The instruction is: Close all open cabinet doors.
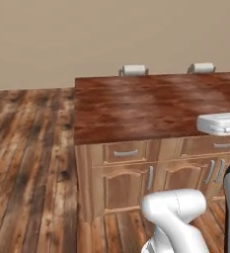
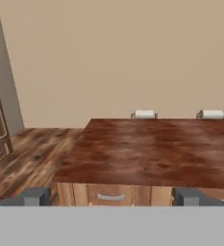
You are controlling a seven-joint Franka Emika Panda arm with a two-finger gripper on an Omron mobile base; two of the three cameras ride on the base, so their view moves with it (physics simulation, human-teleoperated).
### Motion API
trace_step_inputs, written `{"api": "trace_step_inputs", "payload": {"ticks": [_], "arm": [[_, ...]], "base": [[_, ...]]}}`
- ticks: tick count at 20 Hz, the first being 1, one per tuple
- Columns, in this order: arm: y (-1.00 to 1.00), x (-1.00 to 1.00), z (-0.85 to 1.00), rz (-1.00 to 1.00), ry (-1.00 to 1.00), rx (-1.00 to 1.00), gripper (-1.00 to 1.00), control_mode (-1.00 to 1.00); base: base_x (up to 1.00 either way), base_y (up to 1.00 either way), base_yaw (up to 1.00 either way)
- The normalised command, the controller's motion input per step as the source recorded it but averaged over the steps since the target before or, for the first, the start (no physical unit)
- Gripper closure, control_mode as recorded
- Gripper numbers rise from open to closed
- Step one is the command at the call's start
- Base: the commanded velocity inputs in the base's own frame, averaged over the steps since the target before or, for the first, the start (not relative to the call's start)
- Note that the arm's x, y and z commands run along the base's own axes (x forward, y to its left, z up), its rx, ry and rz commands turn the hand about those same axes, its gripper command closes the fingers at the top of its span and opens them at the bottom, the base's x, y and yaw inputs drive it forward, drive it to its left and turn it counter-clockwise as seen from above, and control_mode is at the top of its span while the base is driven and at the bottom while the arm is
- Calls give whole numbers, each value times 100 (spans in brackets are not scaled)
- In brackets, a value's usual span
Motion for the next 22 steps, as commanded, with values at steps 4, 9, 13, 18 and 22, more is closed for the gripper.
{"api": "trace_step_inputs", "payload": {"ticks": [4, 9, 13, 18, 22], "arm": [[0, 0, 0, 0, 0, 0, -100, 100], [0, 0, 0, 0, 0, 0, -100, 100], [0, 0, 0, 0, 0, 0, -100, 100], [0, 0, 0, 0, 0, 0, -100, 100], [0, 0, 0, 0, 0, 0, -100, 100]], "base": [[2, 45, 53], [35, 33, 46], [52, 36, 40], [52, 35, 35], [54, 33, 33]]}}
